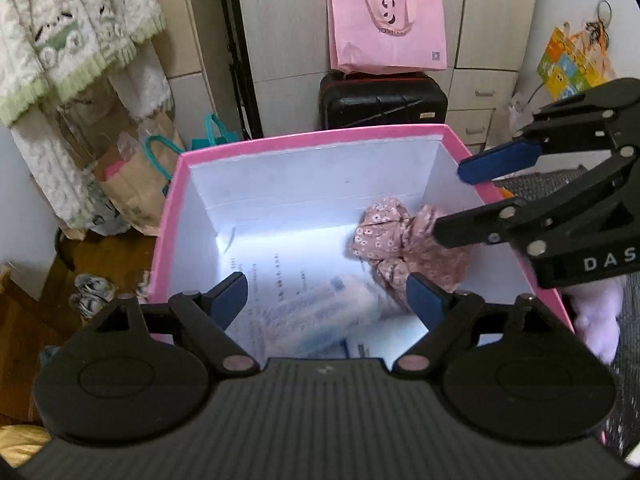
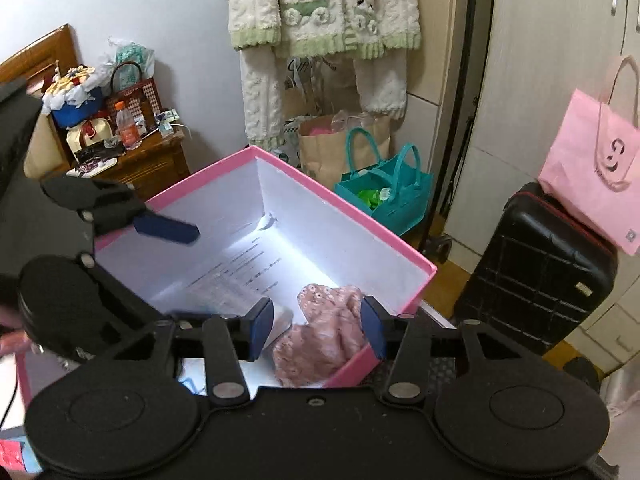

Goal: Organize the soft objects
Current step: 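Carry both items into the pink box and open both tools, then move the left tool to the lavender plush toy and grasp it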

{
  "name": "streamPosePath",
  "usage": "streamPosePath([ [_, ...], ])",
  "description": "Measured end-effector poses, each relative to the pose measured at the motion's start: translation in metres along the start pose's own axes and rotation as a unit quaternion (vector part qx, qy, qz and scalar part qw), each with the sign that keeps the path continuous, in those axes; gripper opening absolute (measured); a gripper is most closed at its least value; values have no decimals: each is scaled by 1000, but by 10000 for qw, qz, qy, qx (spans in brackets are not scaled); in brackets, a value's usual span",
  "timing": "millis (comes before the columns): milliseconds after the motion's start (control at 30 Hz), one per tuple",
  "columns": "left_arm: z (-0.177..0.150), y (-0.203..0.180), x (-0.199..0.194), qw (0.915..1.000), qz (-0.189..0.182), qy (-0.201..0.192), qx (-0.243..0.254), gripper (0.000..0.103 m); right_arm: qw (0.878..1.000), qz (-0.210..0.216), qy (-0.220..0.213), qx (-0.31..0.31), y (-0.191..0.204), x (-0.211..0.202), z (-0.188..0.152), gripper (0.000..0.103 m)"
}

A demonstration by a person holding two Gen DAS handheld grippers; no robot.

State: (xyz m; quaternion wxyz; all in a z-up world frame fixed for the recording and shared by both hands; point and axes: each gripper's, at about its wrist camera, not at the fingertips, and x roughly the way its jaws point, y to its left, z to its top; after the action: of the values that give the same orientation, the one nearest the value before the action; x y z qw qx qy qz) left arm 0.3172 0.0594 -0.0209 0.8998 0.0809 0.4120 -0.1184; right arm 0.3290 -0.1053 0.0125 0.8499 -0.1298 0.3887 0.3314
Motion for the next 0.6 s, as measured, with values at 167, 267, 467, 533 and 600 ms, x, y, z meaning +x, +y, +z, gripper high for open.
streamPosePath([
  [167, -6, -1, -36, 9999, 3, -26, 154, 87, 9994, -199, 34, -264, 21, -22, -5, 54],
  [267, -12, -4, -60, 9996, -10, -151, 258, 87, 9988, -240, 64, -420, 34, -35, -9, 54],
  [467, -28, -17, -104, 9980, -115, -343, 519, 87, 9982, -355, 68, -473, 54, -63, -19, 54],
  [533, -34, -23, -117, 9968, -87, -436, 662, 87, 9978, -432, 70, -495, 61, -72, -23, 54],
  [600, -41, -31, -130, 9952, -62, -534, 812, 87, 9972, -500, 40, -554, 67, -82, -30, 54],
])
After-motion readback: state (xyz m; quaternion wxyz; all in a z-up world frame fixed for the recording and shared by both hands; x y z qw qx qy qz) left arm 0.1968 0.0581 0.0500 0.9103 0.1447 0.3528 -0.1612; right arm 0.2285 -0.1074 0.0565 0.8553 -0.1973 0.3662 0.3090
